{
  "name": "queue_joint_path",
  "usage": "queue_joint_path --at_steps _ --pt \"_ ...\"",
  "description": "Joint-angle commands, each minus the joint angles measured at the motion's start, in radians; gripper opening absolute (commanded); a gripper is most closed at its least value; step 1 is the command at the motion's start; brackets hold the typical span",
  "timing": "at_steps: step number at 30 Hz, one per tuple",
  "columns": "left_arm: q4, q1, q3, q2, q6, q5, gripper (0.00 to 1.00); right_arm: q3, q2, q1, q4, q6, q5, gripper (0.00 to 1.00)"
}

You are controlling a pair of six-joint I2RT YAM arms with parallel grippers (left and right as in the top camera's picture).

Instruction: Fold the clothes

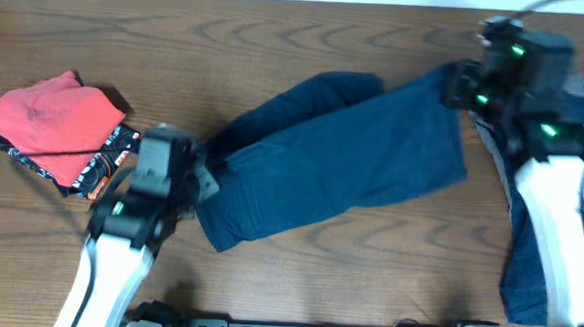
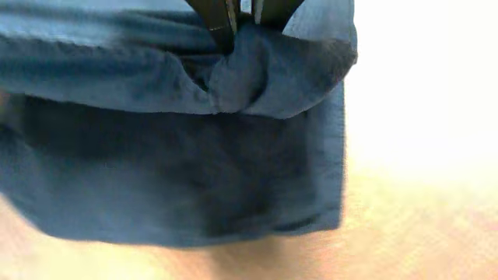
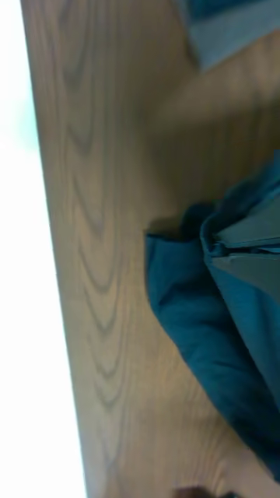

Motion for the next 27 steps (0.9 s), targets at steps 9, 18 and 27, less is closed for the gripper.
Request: queue_joint_path --at_steps 9,18,27 --pt "0.147 0.106 -0.003 0.384 -0.132 -0.188 0.36 0.026 0.321 0.132 0.275 -0.041 0.081 0.14" --pt "0.171 0.106 0.041 0.364 -0.018 -0.076 0.69 0.026 0.316 0.109 0.09 -0.062 0.172 0.5" --pt "0.165 0.061 0.045 0.264 0.127 0.117 0.62 0.022 0.212 -0.109 -0.322 0.071 0.04 0.49"
